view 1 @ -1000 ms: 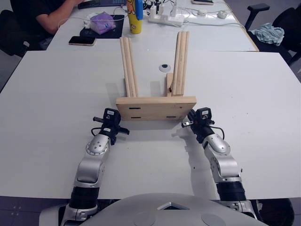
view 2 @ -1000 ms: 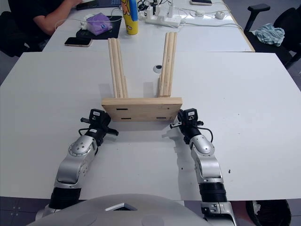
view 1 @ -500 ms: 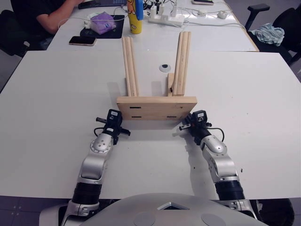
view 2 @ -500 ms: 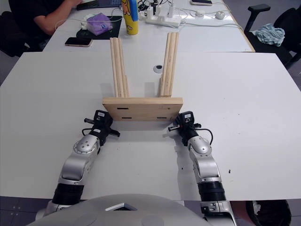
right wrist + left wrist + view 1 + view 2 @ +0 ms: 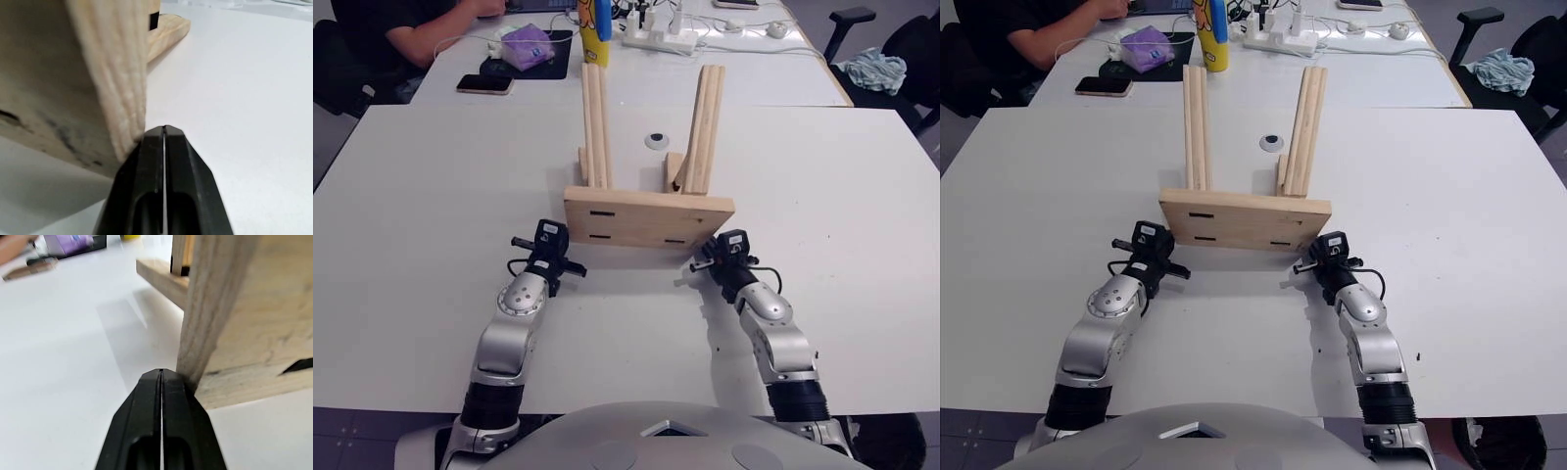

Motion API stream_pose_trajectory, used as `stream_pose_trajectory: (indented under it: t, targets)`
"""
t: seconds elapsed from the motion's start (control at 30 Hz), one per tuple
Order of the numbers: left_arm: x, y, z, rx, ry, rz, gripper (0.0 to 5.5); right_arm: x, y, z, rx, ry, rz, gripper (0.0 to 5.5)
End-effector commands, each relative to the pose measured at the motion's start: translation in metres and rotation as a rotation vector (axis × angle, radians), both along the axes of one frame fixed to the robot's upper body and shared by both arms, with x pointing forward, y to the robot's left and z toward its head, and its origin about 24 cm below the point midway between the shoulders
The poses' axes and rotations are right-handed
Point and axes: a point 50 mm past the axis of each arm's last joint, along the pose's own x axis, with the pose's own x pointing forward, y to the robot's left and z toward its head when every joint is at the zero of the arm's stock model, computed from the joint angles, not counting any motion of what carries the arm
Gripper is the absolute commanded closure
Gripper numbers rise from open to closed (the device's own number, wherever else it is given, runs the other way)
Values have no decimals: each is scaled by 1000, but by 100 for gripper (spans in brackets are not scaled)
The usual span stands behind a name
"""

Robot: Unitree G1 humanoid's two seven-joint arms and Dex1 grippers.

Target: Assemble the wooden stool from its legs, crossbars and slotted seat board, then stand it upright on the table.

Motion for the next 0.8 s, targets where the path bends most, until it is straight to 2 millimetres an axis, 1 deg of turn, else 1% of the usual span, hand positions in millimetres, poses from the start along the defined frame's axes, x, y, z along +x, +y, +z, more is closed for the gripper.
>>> stream_pose_trajectory:
  t: [0.03,0.2,0.53,0.63,0.8]
  targets:
    - [-2,-42,21,-160,-41,-187,549,8,36,41,147,-130,149,550]
    - [-1,-42,31,-162,-63,-191,549,10,37,63,151,-174,164,550]
    - [10,-42,71,-183,-177,-195,549,15,34,79,138,-216,158,550]
    - [12,-42,78,-183,-196,-199,549,18,35,88,136,-248,156,550]
    - [13,-41,85,-179,-205,-207,549,19,34,102,140,-284,153,550]
